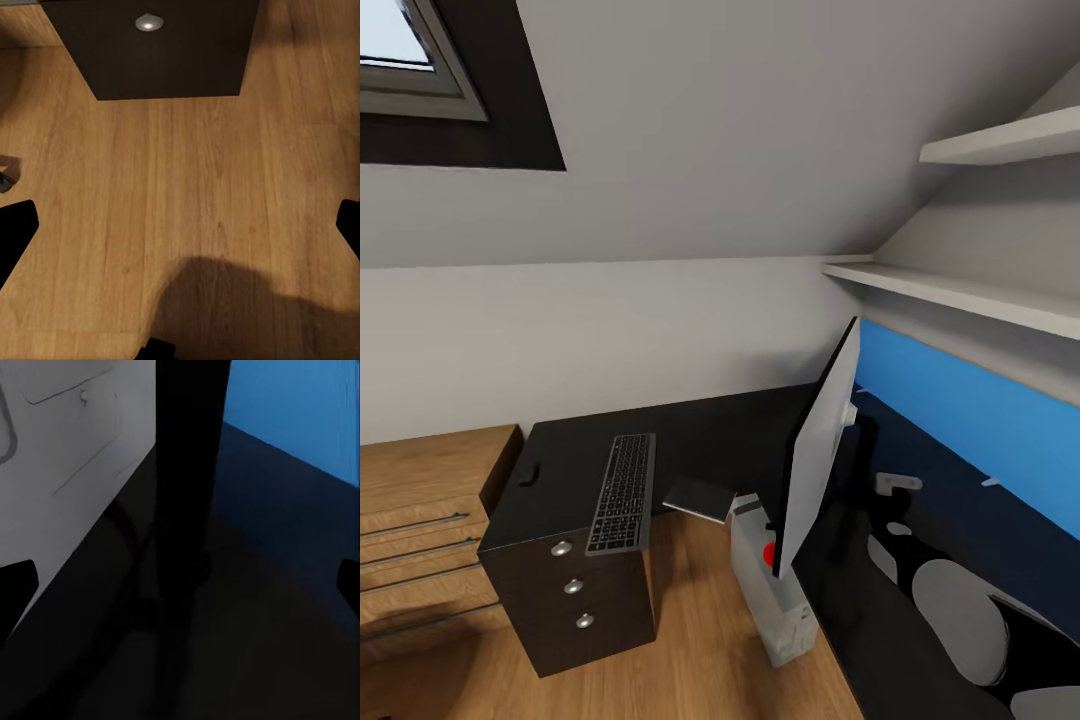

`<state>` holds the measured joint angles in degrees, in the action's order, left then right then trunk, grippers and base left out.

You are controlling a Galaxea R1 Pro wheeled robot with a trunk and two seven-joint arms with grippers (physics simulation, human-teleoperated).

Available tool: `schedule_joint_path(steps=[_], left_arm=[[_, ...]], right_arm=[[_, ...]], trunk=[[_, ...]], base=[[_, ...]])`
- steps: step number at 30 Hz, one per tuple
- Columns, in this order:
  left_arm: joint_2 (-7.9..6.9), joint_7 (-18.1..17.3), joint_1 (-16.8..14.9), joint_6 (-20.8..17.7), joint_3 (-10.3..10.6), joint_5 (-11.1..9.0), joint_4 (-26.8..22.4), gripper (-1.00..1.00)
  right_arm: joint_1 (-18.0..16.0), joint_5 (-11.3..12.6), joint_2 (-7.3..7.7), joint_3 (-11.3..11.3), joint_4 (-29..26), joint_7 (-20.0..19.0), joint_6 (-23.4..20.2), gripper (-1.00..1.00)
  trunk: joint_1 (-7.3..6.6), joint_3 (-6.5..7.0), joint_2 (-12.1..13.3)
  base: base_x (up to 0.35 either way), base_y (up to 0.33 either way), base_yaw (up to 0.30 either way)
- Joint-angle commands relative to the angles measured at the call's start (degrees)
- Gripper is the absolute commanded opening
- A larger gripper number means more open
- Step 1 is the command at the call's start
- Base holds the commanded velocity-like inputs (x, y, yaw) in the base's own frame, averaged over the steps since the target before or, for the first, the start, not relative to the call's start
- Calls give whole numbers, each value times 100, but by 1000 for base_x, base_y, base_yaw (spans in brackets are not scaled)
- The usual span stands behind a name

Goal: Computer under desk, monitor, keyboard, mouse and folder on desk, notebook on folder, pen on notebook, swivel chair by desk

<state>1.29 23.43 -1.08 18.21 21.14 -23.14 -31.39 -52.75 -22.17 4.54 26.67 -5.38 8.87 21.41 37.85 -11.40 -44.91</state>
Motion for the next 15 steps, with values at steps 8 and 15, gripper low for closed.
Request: schedule_joint_path(steps=[8, 15], left_arm=[[-6, 38, -7, 33, 51, -59, 1, 100], [-6, 38, -7, 33, 54, -59, 1, 100]], right_arm=[[-7, -65, 10, 569, 11, 27, 140, 100], [-7, -67, 12, 592, 11, 27, 143, 100]], trunk=[[1, -8, -7], [1, -8, -7]], base=[[0, 0, 0], [0, 0, 0]])
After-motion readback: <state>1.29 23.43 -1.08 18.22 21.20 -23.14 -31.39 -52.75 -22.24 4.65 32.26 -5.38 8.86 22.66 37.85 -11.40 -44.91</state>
